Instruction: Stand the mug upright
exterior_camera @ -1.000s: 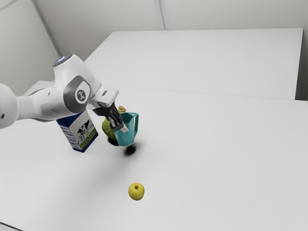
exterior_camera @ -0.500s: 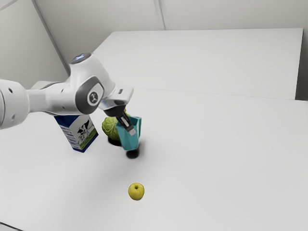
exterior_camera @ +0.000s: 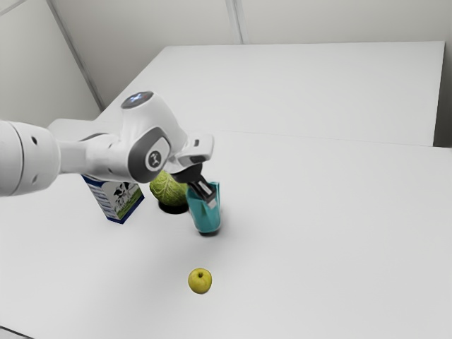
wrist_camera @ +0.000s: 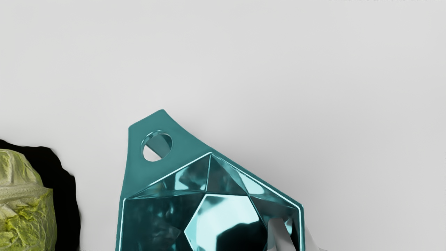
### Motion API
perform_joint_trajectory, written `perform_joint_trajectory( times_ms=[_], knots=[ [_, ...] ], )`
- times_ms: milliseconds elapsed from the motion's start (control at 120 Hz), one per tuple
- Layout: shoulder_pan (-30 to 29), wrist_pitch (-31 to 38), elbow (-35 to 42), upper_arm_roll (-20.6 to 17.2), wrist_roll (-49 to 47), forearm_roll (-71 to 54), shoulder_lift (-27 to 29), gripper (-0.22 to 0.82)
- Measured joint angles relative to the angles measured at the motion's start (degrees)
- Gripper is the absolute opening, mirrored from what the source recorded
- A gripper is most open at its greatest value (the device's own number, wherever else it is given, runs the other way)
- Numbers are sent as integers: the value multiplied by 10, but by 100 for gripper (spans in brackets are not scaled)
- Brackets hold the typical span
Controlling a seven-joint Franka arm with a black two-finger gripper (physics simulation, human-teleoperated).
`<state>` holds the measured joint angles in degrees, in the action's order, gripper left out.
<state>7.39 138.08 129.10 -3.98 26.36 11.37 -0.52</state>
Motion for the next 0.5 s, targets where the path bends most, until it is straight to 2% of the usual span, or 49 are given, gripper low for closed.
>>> perform_joint_trajectory(
  times_ms=[192,267,325,500],
  knots=[
    [17,29,13,0,-40,1,-1,-18],
    [22,33,13,-1,-52,2,-1,-13],
    [26,35,13,-1,-60,3,-1,-5],
    [35,33,13,-2,-80,4,13,30]
  ],
)
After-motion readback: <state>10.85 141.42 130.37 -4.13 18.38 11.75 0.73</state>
